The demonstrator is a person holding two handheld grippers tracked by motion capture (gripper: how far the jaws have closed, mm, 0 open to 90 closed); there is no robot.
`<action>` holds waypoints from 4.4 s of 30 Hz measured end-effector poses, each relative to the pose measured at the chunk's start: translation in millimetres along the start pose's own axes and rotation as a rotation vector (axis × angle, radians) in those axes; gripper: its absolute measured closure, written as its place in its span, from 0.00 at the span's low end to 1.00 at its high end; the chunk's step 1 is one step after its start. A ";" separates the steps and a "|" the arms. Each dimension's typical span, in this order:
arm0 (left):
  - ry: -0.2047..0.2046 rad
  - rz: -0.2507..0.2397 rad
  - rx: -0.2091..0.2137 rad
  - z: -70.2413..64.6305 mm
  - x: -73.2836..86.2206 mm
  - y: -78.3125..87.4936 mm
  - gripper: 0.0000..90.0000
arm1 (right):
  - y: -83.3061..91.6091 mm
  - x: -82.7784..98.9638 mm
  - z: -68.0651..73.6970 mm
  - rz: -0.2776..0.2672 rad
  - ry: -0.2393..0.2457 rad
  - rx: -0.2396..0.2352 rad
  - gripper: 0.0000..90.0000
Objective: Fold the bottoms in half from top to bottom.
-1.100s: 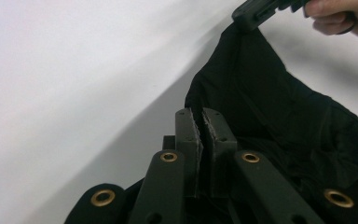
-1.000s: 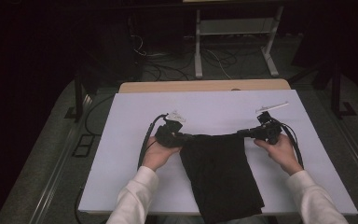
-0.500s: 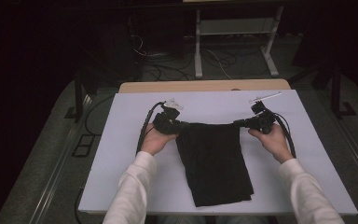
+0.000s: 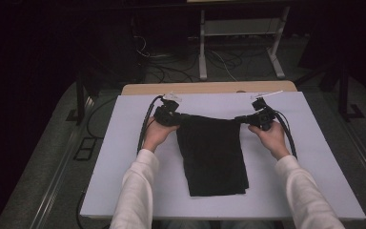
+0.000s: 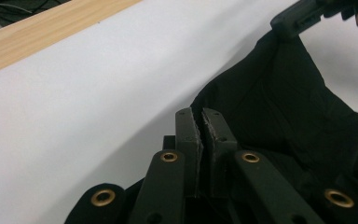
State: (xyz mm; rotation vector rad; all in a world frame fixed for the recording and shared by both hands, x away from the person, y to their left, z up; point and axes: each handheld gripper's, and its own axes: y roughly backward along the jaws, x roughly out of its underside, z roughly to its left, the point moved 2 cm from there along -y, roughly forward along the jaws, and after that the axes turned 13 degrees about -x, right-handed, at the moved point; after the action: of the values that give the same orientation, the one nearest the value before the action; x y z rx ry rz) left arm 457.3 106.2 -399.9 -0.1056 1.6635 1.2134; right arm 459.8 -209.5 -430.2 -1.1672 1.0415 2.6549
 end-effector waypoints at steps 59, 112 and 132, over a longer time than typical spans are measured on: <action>0.203 -0.073 0.038 23.6 9.1 -18.5 0.00 | 8.9 -2.4 -27.3 -0.040 -0.008 0.014 0.00; 0.076 -0.152 -0.003 -22.9 65.3 67.9 0.00 | 73.2 82.8 40.1 -0.057 0.094 0.019 0.00; 0.070 -0.200 -0.029 -42.7 96.9 103.6 0.00 | 98.3 128.5 62.3 -0.110 0.129 0.018 0.00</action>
State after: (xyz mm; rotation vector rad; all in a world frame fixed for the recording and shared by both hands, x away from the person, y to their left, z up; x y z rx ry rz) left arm 323.4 169.2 -407.0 -0.3284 1.6526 1.0931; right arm 298.8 -273.7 -431.4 -1.3666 0.9857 2.5105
